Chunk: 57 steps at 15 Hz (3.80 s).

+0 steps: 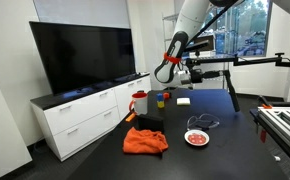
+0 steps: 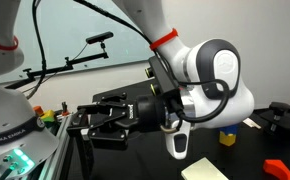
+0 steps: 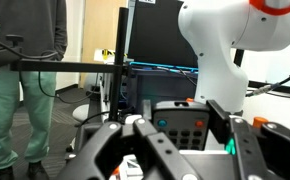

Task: Pick up the remote, and then place it upside down on the table

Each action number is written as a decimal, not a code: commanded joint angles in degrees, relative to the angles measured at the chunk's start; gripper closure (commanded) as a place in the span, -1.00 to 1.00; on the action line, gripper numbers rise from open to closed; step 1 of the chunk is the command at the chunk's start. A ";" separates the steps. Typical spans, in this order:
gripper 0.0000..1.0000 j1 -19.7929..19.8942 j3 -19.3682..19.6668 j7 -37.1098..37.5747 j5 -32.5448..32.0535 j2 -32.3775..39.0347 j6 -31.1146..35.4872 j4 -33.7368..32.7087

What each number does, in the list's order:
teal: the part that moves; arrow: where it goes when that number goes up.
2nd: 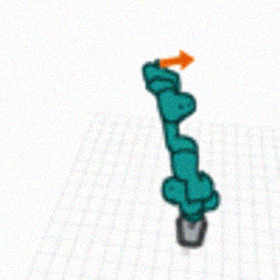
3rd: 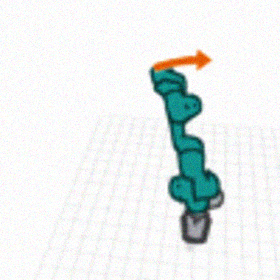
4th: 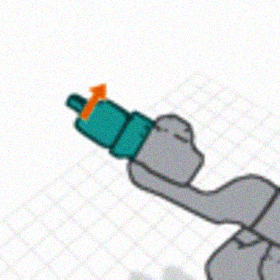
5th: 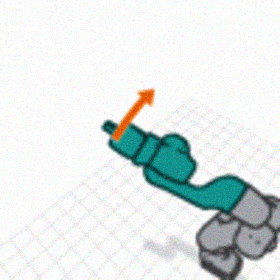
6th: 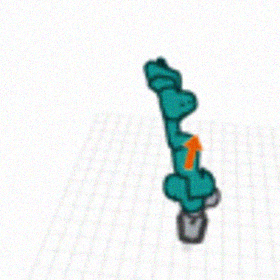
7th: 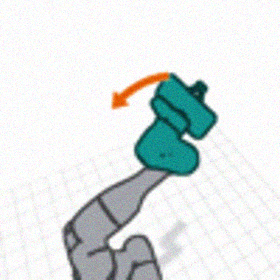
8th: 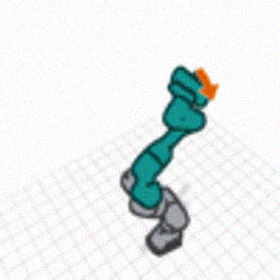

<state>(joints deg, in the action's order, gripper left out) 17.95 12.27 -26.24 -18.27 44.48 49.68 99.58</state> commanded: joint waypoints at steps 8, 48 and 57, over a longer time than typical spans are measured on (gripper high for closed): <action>0.36 2.91 -3.98 4.11 -1.18 -0.34 -0.40 -5.50; 0.36 5.64 -3.13 9.86 9.26 9.41 4.77 -18.98; 0.36 6.12 -2.76 14.47 14.26 14.63 4.88 -29.87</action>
<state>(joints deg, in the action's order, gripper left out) 23.08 9.45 -14.10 -6.34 56.66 57.61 75.36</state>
